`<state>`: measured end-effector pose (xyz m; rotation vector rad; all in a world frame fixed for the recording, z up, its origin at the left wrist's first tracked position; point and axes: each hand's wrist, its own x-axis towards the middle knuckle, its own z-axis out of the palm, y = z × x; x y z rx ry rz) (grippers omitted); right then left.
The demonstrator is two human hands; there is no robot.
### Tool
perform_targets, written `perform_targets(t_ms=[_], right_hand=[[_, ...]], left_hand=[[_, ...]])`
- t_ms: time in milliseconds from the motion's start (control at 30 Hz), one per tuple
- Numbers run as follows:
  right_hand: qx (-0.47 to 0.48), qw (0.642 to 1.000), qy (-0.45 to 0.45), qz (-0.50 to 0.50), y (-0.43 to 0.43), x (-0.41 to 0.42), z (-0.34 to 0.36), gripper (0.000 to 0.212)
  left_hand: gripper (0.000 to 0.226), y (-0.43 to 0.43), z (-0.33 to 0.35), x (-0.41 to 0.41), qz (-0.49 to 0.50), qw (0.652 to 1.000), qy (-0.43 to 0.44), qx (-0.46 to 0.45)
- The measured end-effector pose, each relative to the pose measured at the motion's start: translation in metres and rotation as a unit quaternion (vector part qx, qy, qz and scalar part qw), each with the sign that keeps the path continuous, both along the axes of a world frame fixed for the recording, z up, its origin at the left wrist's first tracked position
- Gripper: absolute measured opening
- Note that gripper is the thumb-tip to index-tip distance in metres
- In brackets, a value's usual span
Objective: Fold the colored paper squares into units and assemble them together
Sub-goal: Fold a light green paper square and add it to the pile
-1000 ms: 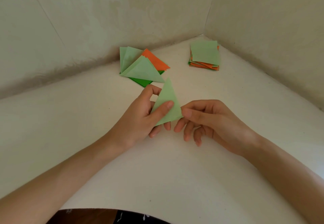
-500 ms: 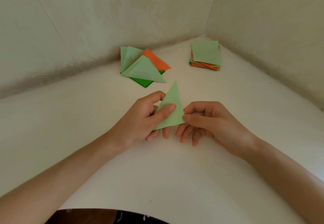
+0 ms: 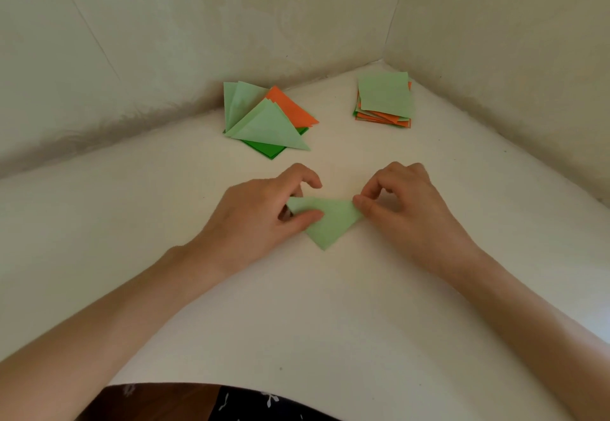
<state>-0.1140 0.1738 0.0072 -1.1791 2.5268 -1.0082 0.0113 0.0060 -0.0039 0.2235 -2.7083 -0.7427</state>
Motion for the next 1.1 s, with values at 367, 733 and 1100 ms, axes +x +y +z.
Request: perform_targets(t_ms=[367, 733, 1100], right_hand=[[-0.005, 0.972, 0.215, 0.094, 0.004, -0.008, -0.013, 0.031], [0.079, 0.924, 0.353, 0.124, 0.023, -0.011, -0.002, 0.048], [0.068, 0.925, 0.361, 0.102, 0.007, 0.016, -0.004, 0.049]], left_hand=[[0.034, 0.004, -0.002, 0.003, -0.11, 0.959, 0.048, -0.257], [0.046, 0.018, 0.003, 0.019, -0.079, 0.966, -0.049, -0.243], [0.044, 0.02, 0.007, 0.016, -0.073, 0.968, -0.054, -0.232]])
